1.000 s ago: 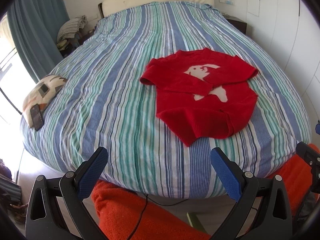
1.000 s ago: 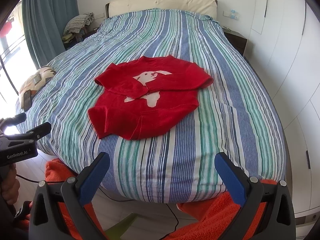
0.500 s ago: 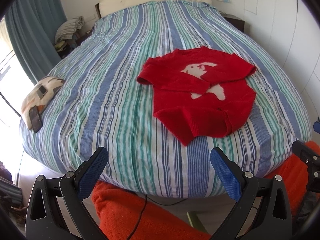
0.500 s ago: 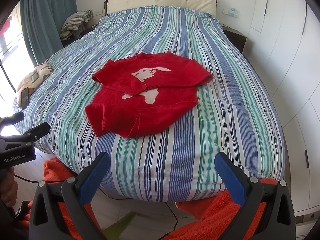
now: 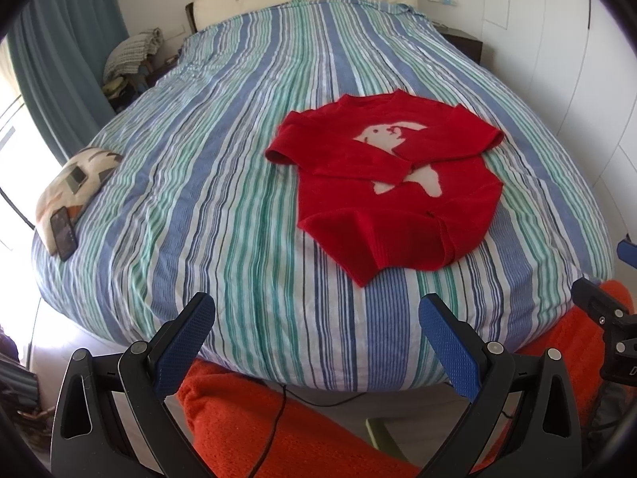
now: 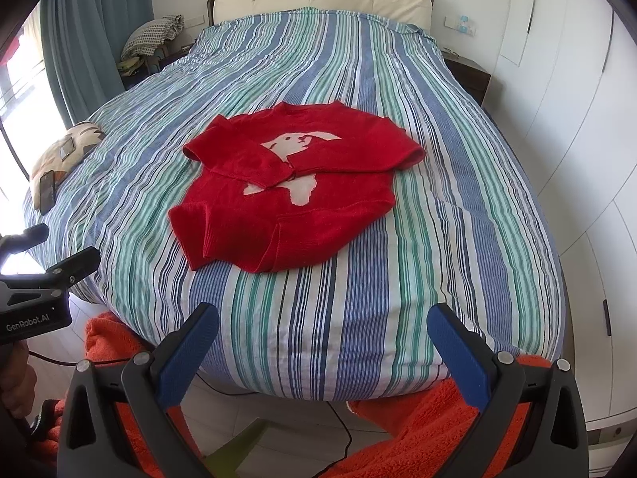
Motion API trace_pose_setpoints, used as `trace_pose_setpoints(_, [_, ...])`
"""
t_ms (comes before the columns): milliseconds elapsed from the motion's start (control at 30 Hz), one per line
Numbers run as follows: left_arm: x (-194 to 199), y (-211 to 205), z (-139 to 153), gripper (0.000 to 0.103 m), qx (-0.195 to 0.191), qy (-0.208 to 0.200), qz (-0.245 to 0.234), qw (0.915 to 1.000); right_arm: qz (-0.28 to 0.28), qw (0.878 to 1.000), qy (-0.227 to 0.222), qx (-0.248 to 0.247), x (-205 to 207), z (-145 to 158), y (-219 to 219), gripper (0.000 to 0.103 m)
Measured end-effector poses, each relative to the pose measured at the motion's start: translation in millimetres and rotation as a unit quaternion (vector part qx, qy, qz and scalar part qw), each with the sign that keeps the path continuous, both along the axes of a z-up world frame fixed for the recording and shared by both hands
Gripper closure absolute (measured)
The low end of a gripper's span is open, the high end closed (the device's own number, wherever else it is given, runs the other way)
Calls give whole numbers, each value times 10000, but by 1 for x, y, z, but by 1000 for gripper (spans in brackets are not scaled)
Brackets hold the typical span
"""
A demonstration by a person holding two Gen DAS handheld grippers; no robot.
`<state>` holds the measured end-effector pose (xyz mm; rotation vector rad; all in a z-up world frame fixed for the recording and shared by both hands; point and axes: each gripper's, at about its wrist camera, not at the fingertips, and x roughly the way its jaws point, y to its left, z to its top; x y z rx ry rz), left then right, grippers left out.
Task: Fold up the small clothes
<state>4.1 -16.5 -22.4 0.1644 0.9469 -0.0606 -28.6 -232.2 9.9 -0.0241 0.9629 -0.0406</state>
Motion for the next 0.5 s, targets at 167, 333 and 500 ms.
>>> trace_pose_setpoints(167, [0, 1, 0, 1, -55, 21, 2, 10000, -8, 10000, -21, -43, 2, 1, 1, 0])
trace_pose_setpoints(333, [3, 7, -3, 1, -93, 64, 79, 9999, -118, 9998, -37, -154, 6, 0, 0, 0])
trace_pose_setpoints(500, [15, 25, -14, 1, -339, 186, 341, 9987, -201, 9994, -229, -144, 16, 4, -6, 0])
